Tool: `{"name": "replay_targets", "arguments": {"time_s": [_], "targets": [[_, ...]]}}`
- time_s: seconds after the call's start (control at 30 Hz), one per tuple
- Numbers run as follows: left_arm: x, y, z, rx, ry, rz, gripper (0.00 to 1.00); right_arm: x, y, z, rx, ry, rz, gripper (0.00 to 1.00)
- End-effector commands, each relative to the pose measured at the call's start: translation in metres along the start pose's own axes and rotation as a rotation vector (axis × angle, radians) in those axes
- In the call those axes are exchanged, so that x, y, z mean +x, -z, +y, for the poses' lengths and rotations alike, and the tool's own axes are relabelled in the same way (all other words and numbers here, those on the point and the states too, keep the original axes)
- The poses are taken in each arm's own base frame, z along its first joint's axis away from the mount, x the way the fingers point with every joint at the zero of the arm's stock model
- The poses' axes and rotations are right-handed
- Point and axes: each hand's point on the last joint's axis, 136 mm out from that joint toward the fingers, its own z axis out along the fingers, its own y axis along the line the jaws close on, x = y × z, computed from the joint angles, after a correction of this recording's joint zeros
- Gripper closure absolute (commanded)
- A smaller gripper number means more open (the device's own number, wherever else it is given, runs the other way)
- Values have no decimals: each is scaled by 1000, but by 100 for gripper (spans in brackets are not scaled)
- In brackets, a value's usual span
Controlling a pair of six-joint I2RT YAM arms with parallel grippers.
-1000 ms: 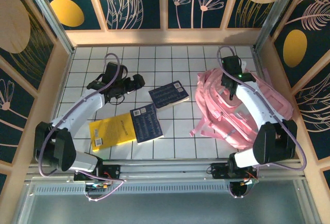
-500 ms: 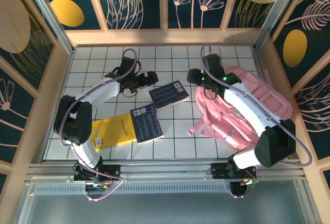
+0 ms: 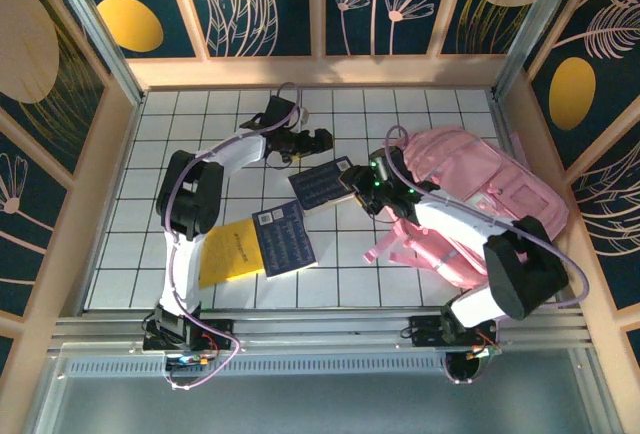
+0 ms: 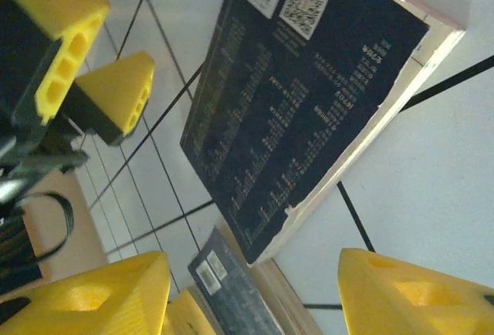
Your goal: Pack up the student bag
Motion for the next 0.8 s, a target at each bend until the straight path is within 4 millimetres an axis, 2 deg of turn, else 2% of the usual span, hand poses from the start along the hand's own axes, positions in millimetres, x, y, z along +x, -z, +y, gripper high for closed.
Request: {"name": "replay_targets", "arguments": {"time_s": [0.0,0.33,0.53,0.77], "targets": [[14,-11,-6,46,6,62,2,-3,-16,7,-28,-96,-2,39],[45,-27,-2,58,22,144,1,-5,-51,-23,55,-194,1,38],[59,-31,-4,74,27,179,1,-14,-68,-22,58,-173,1,39],[70,-30,-3,89,51,194,1,-18,-85,-31,106,-128,4,39]]}}
